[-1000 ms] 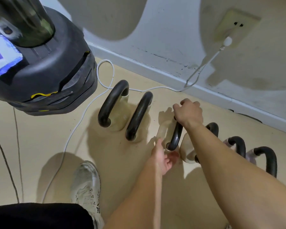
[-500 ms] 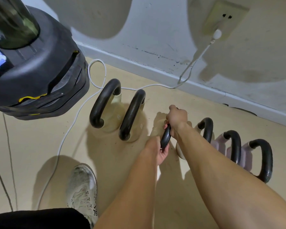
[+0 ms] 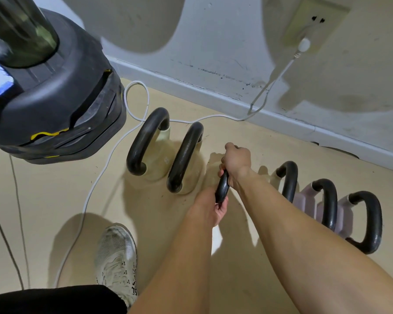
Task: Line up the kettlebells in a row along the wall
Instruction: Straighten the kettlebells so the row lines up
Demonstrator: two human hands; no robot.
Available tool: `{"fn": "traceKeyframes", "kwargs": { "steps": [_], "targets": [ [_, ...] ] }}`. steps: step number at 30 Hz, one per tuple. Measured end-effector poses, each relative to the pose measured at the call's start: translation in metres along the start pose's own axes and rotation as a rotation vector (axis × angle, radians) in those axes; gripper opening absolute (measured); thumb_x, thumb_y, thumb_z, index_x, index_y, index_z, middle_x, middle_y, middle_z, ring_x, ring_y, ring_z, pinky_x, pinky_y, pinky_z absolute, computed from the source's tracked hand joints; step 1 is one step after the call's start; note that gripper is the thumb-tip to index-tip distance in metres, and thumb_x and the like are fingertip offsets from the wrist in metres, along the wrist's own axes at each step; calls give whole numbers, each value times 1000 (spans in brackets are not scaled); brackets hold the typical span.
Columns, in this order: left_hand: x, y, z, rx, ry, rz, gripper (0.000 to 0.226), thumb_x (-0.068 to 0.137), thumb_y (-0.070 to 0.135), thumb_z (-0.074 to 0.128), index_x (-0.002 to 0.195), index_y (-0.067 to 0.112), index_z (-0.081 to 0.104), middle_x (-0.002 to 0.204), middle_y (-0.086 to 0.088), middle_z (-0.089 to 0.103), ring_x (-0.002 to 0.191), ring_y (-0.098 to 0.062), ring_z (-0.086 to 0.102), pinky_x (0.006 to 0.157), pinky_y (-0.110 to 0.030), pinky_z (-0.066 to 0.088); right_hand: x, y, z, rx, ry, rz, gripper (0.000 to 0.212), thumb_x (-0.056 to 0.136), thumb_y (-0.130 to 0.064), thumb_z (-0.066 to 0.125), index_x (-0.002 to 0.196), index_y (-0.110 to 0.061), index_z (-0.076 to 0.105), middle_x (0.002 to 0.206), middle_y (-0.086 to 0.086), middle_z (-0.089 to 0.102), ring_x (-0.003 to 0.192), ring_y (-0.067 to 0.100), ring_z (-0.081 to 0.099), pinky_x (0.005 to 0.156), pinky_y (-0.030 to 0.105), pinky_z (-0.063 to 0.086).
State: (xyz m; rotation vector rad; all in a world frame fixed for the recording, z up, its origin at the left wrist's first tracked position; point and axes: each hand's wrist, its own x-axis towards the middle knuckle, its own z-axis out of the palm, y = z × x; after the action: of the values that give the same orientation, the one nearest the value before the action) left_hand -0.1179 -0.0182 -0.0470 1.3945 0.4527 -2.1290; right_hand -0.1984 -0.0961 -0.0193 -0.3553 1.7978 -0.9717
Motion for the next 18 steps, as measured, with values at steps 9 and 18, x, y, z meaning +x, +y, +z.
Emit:
{"fn": "traceKeyframes", "kwargs": {
  "steps": [9, 18],
  "targets": [
    [-8, 6, -2, -44, 5, -34, 26, 98, 29, 59, 101, 4, 63, 87, -9, 63, 66, -15, 64, 36, -19, 51, -7, -5, 11, -114, 16, -36, 22, 88, -15, 43, 67, -14, 36, 56, 7, 36, 37, 20, 32, 43, 27, 33],
    [-9, 9, -4, 12, 33, -58, 30, 96, 29, 61, 111, 3, 66, 92, -12, 67, 70, -16, 65, 43, -20, 56, -15, -8, 10, -146, 16, -39, 27, 91, -19, 44, 65, -12, 38, 55, 6, 41, 45, 26, 40, 54, 40, 44]
  ]
}}
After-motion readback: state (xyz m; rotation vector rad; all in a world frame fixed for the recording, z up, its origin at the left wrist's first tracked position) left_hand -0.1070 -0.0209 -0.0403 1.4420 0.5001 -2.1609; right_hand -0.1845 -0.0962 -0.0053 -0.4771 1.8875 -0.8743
